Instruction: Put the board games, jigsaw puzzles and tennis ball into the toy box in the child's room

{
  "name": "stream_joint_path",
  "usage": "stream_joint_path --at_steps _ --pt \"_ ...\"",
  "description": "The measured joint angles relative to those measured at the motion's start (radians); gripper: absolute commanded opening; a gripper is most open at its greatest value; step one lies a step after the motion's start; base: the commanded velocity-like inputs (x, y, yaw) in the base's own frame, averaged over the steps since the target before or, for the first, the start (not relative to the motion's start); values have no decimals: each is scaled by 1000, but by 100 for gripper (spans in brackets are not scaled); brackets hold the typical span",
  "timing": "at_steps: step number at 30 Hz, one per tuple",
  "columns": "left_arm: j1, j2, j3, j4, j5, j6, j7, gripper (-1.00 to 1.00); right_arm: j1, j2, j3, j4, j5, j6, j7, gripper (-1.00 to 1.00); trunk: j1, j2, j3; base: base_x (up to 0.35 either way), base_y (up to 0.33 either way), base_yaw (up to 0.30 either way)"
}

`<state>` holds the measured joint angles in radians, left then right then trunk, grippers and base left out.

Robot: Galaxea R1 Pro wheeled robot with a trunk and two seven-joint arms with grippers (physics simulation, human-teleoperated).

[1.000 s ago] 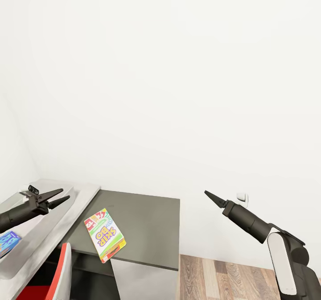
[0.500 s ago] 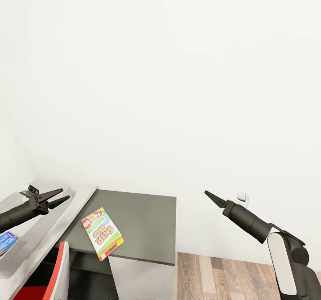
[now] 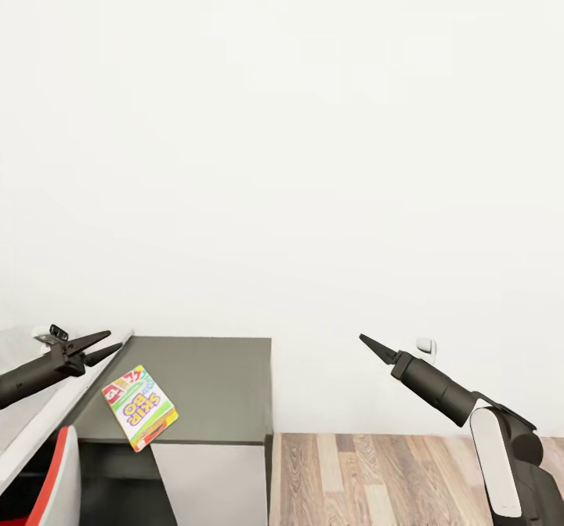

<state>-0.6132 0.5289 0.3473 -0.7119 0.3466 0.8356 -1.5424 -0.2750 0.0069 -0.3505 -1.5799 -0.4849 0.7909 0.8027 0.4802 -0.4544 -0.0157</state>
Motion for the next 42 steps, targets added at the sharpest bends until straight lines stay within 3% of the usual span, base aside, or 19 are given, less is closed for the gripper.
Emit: stream_joint_path --at_steps 25,36,42 --pt "0 0 0 0 -1 0 0 100 0 0 -1 4 7 0 -4 100 0 -1 24 -66 -15 -229" --pt "0 0 0 0 -1 0 0 100 0 0 -3 55 7 0 -8 100 0 -1 35 -90 0 -229" --pt "0 0 0 0 -1 0 0 100 0 0 -3 59 3 1 -43 100 0 -1 41 -78 0 -188"
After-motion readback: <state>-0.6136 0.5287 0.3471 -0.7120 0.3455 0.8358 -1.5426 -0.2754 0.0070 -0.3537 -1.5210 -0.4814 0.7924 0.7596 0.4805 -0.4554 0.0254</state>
